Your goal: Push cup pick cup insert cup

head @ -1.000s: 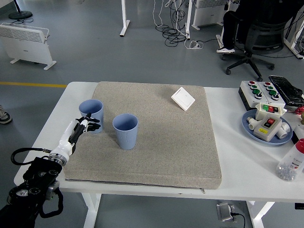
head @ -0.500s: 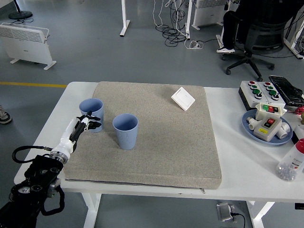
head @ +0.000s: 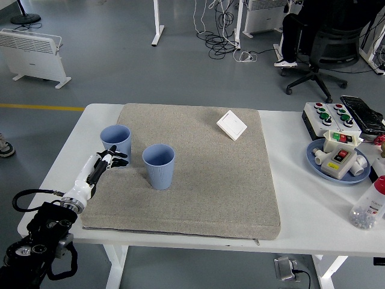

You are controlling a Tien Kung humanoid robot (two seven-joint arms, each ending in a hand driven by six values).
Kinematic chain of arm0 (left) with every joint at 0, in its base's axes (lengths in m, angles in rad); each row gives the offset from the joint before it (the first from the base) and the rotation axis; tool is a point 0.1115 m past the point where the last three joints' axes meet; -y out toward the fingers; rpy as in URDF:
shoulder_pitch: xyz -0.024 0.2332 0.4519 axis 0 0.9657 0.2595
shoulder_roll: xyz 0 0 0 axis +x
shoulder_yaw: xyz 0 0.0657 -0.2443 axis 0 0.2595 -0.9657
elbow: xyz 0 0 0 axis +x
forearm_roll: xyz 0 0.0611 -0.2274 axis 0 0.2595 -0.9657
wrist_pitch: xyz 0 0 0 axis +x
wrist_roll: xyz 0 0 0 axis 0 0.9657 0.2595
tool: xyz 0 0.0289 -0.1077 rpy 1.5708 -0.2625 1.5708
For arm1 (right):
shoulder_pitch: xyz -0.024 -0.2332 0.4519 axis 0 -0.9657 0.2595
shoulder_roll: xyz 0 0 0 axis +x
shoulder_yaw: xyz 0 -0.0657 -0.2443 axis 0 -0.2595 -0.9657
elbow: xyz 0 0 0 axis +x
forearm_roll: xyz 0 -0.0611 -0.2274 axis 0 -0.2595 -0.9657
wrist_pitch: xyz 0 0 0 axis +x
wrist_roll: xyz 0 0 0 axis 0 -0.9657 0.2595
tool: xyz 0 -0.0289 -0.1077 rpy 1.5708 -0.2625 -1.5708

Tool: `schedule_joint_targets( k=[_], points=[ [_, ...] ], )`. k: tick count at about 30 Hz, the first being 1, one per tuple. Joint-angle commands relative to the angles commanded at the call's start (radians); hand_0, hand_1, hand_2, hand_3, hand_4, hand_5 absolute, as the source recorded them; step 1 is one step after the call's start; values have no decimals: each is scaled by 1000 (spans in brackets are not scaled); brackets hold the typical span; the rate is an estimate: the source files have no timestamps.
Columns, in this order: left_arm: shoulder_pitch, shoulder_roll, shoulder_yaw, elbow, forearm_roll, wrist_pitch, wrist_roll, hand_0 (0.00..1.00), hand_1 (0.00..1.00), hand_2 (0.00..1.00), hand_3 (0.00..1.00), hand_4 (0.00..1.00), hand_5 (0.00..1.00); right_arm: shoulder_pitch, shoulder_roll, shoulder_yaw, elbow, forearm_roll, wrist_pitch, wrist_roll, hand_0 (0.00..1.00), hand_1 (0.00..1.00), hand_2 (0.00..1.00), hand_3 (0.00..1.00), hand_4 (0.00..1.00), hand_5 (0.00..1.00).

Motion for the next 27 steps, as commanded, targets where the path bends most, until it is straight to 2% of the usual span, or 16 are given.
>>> schedule_joint_targets(
  k=[3, 5, 6, 11, 12, 14, 15, 17, 18, 23, 24, 27],
  points=[
    [34, 15, -8, -54, 8, 7, 7, 669, 578, 524, 526, 582, 998, -2, -1, 5, 0, 0, -1, 0, 755, 624, 642, 555, 73, 472],
    [61, 35, -19, -98, 24, 14, 20, 669, 578, 524, 526, 582, 998, -3, -2, 8, 0, 0, -1, 0, 755, 624, 642, 555, 73, 472],
    [78, 47, -26, -128, 35, 16, 26, 655, 578, 526, 529, 634, 998, -3, -2, 10, 0, 0, -1, 1, 755, 624, 641, 555, 74, 474],
    [168, 124, -96, -309, 113, 27, 75, 655, 578, 526, 529, 634, 998, -1, -5, 17, 0, 8, -2, 3, 755, 624, 641, 555, 74, 474],
    [175, 131, -103, -337, 120, 28, 79, 603, 575, 533, 537, 743, 992, -1, -5, 17, 0, 9, -2, 3, 755, 625, 642, 555, 74, 473],
    [194, 162, -132, -411, 158, 32, 99, 603, 575, 533, 537, 743, 992, -1, -6, 19, 0, 11, -2, 3, 755, 625, 642, 555, 74, 473],
    [197, 168, -137, -441, 167, 33, 103, 603, 575, 533, 537, 743, 992, 0, -6, 19, 0, 11, -2, 3, 755, 625, 642, 555, 74, 473],
    [192, 190, -158, -501, 211, 30, 138, 603, 575, 533, 537, 743, 992, 0, -7, 22, 0, 9, -2, 2, 755, 625, 642, 555, 74, 473],
    [186, 200, -168, -532, 242, 23, 166, 611, 613, 586, 587, 802, 866, 0, -7, 23, 0, 7, -3, 2, 755, 625, 642, 556, 75, 474],
    [127, 234, -181, -653, 419, -50, 315, 611, 613, 586, 587, 802, 866, -1, -8, 25, 0, 5, -3, 0, 755, 625, 642, 556, 75, 474],
    [120, 236, -180, -663, 460, -59, 334, 758, 771, 818, 793, 910, 727, -1, -8, 25, 0, 5, -3, 0, 755, 625, 642, 556, 76, 472],
    [46, 248, -124, -685, 583, -104, 373, 758, 771, 818, 793, 910, 727, -2, -6, 27, 0, 5, -4, -2, 755, 625, 642, 556, 76, 472]
  ],
)
